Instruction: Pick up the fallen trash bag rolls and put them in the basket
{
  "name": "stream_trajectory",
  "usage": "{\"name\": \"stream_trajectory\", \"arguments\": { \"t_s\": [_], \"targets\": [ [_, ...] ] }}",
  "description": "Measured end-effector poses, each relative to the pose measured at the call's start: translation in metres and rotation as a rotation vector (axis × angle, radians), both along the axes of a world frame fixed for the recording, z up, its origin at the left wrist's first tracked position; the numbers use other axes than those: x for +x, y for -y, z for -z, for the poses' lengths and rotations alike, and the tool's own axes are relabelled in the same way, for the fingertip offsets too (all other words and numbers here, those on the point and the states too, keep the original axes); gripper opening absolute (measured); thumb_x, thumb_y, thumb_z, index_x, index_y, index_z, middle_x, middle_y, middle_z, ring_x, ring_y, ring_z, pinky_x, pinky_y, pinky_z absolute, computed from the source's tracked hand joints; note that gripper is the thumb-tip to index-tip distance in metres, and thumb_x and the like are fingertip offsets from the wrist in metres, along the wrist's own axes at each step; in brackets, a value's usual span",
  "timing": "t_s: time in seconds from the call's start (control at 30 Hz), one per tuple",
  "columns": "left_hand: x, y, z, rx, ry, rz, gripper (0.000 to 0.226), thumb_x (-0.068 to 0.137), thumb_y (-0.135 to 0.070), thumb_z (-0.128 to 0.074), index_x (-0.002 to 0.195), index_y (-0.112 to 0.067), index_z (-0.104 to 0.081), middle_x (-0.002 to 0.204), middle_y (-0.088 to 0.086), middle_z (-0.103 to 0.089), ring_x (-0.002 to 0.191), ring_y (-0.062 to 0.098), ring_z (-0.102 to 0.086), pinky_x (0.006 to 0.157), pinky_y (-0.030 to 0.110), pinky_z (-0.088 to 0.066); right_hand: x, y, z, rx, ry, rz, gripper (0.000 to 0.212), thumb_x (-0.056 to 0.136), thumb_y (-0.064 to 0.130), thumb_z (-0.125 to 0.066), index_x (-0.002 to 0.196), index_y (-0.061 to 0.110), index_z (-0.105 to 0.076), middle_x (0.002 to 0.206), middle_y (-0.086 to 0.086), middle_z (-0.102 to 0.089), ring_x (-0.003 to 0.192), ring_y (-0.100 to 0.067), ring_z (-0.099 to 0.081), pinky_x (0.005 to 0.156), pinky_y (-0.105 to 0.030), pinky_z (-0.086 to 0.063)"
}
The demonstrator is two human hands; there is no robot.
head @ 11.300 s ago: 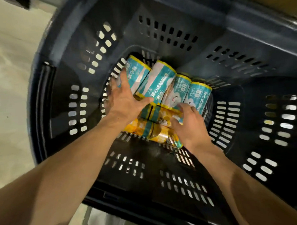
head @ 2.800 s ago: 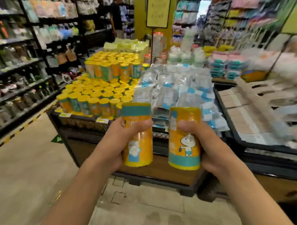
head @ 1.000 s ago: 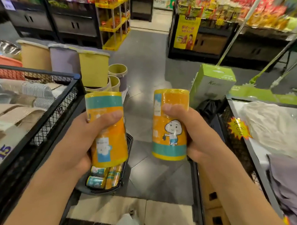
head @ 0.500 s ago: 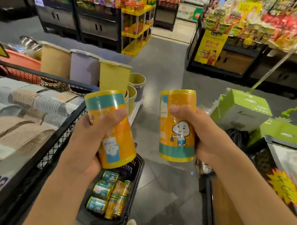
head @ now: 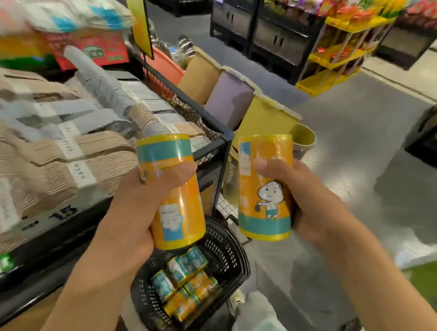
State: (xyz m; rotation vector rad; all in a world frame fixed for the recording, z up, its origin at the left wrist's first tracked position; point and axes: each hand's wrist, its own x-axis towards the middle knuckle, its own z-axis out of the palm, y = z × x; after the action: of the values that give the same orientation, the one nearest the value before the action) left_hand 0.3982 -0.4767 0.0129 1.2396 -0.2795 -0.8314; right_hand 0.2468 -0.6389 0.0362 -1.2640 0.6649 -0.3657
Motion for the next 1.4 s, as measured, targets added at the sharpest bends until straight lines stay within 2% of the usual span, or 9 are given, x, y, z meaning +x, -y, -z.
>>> {"name": "stream_trajectory", "arguments": {
  "t_s": [0.1,0.23,0.47,0.6,0.8,1.07,1.23,1.3,1.4],
  "targets": [
    [-0.007,0.022,0.005,0.025,-0.025,-0.153,0.049,0.051,-0.025,-0.087,0.098,-0.024,-0.075,0.091,0.007,-0.077,0.074,0.024,-0.075,0.059,0.039,-0.058,0.019,0.048,0.011,0.005,-0.024,-0.115,0.023,0.069,0.031,-0.077,0.092,0.028,-0.077,0.099,-0.013,-0.078,0.088,-0.034,-0.076,0.074,-0.047,-0.063],
    [-0.018,0.041,0.012,0.093,-0.014,-0.303,0.082,0.039,-0.045,-0.094,0.113,-0.018,-0.070,0.098,0.009,-0.075,0.081,0.026,-0.074,0.066,0.041,-0.057,0.046,0.094,0.028,0.004,-0.057,-0.293,0.032,0.070,0.032,-0.078,0.099,0.021,-0.073,0.091,-0.011,-0.078,0.078,-0.028,-0.076,0.066,-0.041,-0.062],
    [-0.030,0.049,0.064,0.265,-0.049,-0.524,0.060,0.051,-0.039,-0.084,0.104,-0.015,-0.071,0.090,0.009,-0.074,0.078,0.023,-0.072,0.064,0.038,-0.059,0.077,0.119,0.089,-0.046,-0.174,-0.572,0.054,0.064,0.035,-0.085,0.111,0.021,-0.066,0.095,-0.006,-0.078,0.083,-0.024,-0.077,0.071,-0.038,-0.063],
    [-0.034,0.041,0.122,0.364,-0.111,-0.586,0.071,0.046,-0.046,-0.087,0.107,-0.014,-0.068,0.092,0.007,-0.073,0.079,0.023,-0.072,0.065,0.039,-0.059,0.085,0.118,0.152,-0.019,-0.254,-0.634,0.053,0.066,0.038,-0.085,0.113,0.023,-0.065,0.095,-0.003,-0.077,0.084,-0.021,-0.077,0.070,-0.036,-0.062],
    [-0.029,0.043,0.260,0.429,-0.268,-0.602,0.068,0.060,-0.043,-0.089,0.119,-0.019,-0.064,0.103,0.004,-0.075,0.092,0.024,-0.074,0.074,0.044,-0.060,0.090,0.111,0.301,0.067,-0.442,-0.594,0.057,0.068,0.042,-0.087,0.117,0.026,-0.065,0.100,0.000,-0.078,0.089,-0.021,-0.076,0.079,-0.044,-0.061],
    [-0.031,0.078,0.525,0.450,-0.486,-0.638,0.050,0.076,-0.025,-0.078,0.118,-0.023,-0.051,0.104,0.003,-0.073,0.094,0.022,-0.072,0.083,0.052,-0.059,0.085,0.099,0.533,0.170,-0.598,-0.479,0.052,0.067,0.045,-0.076,0.114,0.025,-0.065,0.097,0.005,-0.079,0.086,-0.014,-0.077,0.068,-0.035,-0.062],
    [-0.025,0.106,0.667,0.510,-0.423,-0.563,0.066,0.067,-0.031,-0.078,0.122,-0.019,-0.043,0.099,0.000,-0.071,0.094,0.020,-0.071,0.088,0.052,-0.056,0.090,0.102,0.668,0.183,-0.732,-0.397,0.071,0.068,0.048,-0.086,0.126,0.016,-0.060,0.112,-0.007,-0.076,0.094,-0.025,-0.076,0.073,-0.045,-0.063],
    [-0.018,0.115,0.714,0.578,-0.342,-0.547,0.068,0.073,-0.029,-0.080,0.126,-0.018,-0.039,0.096,-0.005,-0.070,0.091,0.017,-0.070,0.086,0.047,-0.057,0.096,0.107,0.714,0.155,-0.777,-0.373,0.063,0.076,0.042,-0.084,0.126,0.017,-0.056,0.112,-0.007,-0.075,0.093,-0.026,-0.076,0.078,-0.051,-0.062],
    [-0.005,0.127,0.774,0.717,-0.165,-0.497,0.062,0.075,-0.029,-0.079,0.119,-0.020,-0.036,0.097,-0.006,-0.066,0.087,0.013,-0.067,0.076,0.032,-0.054,0.111,0.112,0.766,0.091,-0.813,-0.363,0.051,0.084,0.032,-0.078,0.122,0.016,-0.048,0.106,-0.005,-0.069,0.092,-0.024,-0.071,0.078,-0.047,-0.060]
  ]
}}
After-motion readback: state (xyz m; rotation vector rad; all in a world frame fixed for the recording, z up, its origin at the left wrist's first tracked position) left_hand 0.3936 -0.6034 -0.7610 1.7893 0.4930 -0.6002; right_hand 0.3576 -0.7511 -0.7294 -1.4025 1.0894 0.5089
